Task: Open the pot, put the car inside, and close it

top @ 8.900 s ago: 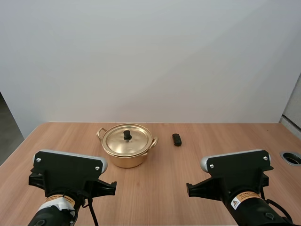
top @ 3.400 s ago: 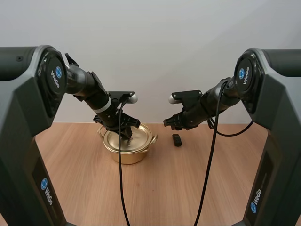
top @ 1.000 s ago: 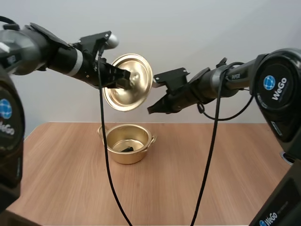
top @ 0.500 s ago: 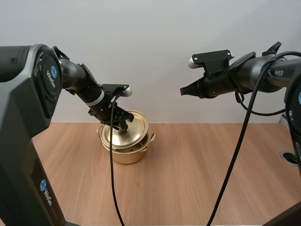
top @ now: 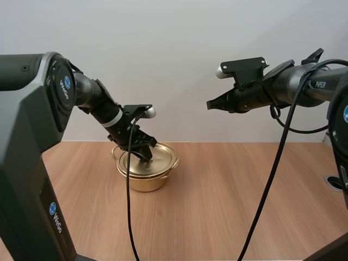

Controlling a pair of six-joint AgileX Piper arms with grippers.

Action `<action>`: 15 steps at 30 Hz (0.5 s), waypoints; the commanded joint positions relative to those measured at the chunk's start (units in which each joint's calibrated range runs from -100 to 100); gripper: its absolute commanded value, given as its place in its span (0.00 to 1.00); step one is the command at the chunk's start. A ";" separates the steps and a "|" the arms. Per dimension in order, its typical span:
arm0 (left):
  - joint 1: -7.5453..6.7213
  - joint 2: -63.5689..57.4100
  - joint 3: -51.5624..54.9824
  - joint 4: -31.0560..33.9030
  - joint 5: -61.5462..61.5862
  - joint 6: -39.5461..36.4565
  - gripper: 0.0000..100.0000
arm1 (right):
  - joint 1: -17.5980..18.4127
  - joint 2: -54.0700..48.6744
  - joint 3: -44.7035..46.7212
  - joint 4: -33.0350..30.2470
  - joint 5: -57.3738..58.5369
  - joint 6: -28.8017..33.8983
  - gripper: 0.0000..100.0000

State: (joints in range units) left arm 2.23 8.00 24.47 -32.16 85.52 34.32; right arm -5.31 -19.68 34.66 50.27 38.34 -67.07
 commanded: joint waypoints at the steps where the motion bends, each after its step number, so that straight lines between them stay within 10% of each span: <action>1: -0.05 -0.80 -0.13 -1.02 -0.11 0.03 0.48 | 0.02 0.00 0.01 0.05 0.00 -0.01 0.00; 4: -0.05 -3.28 -1.34 -1.01 -1.59 0.15 1.00 | 0.02 0.00 0.01 0.05 0.00 -0.01 0.00; 11: 0.09 -11.63 -3.05 1.09 -4.90 -1.78 1.00 | 0.02 0.00 0.01 0.05 1.81 0.00 0.00; 15: 0.39 -21.30 0.96 -12.77 -6.06 7.53 1.00 | 0.02 0.00 0.01 0.16 1.99 0.00 0.00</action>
State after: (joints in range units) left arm 2.40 -7.46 22.81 -33.30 80.52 33.26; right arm -5.31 -19.68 34.66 50.39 40.32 -67.07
